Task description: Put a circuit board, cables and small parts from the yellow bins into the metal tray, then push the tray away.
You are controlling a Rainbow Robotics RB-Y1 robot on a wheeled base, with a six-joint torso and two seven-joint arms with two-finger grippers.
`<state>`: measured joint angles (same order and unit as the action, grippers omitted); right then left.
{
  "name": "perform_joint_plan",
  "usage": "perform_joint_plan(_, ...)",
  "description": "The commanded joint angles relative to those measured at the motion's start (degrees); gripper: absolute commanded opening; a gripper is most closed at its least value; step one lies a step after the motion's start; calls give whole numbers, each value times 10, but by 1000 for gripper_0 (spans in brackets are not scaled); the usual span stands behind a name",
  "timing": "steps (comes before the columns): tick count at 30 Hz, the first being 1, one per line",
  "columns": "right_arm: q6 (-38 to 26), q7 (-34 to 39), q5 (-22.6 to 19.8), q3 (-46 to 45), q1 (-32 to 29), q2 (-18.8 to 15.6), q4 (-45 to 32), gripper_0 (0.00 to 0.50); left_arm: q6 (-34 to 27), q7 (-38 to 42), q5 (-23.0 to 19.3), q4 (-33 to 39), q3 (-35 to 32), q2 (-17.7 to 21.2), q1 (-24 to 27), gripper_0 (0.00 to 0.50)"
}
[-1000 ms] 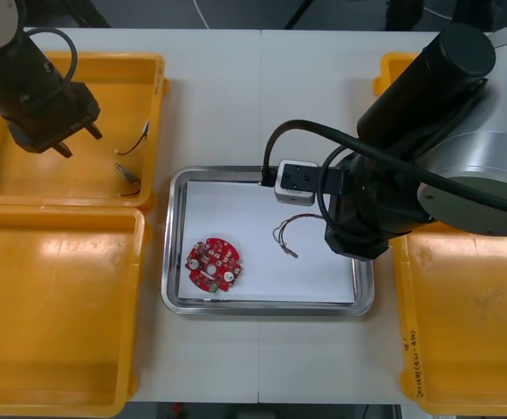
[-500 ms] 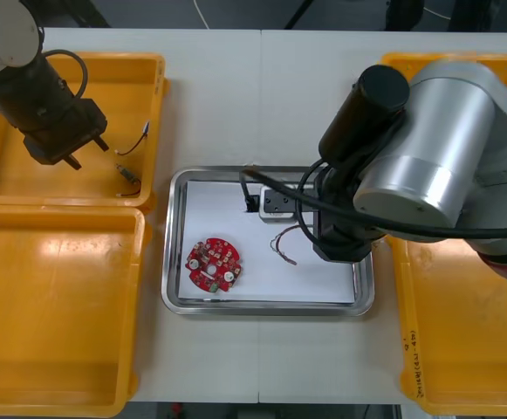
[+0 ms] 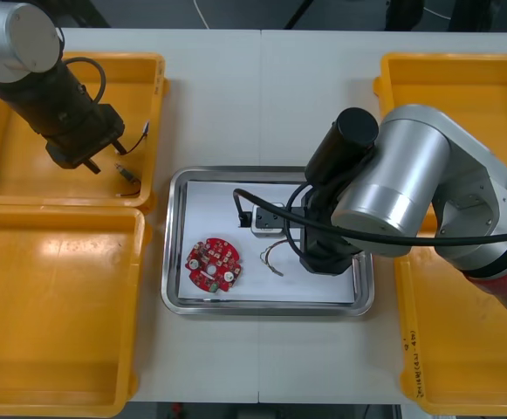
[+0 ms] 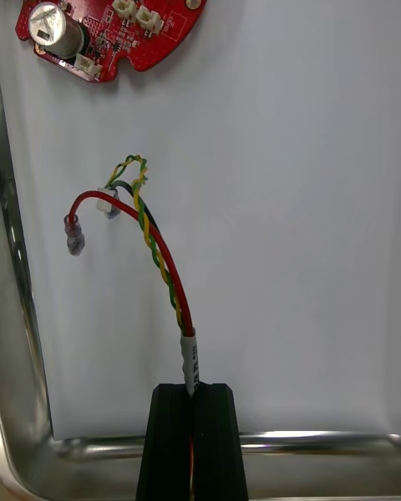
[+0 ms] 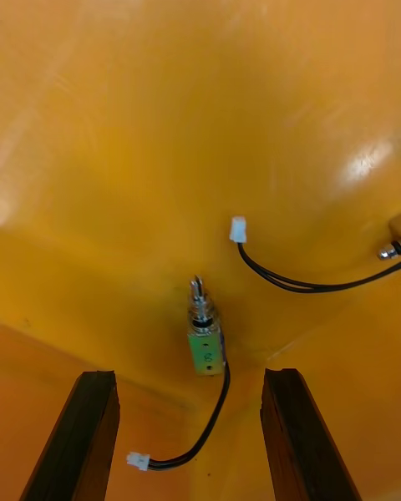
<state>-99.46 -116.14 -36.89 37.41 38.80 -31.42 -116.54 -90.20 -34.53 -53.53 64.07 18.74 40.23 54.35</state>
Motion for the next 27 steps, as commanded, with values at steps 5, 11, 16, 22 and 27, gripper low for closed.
perform_joint_plan(5,46,-19,10,33,-25,8,18,0,23,23,-10,-8,21,-19,30,500)
perform_joint_plan(11,81,-24,28,43,-43,8,20,0,53,15,-13,-35,21,-29,30,500)
perform_joint_plan(16,99,-29,39,45,-55,8,21,0,61,12,-11,-37,41,-30,30,500)
perform_joint_plan(22,120,-37,39,45,-61,8,44,0,62,10,-14,-46,56,-30,30,500)
perform_joint_plan(27,121,-40,46,49,-63,8,46,0,71,10,-17,-53,67,-30,30,500)
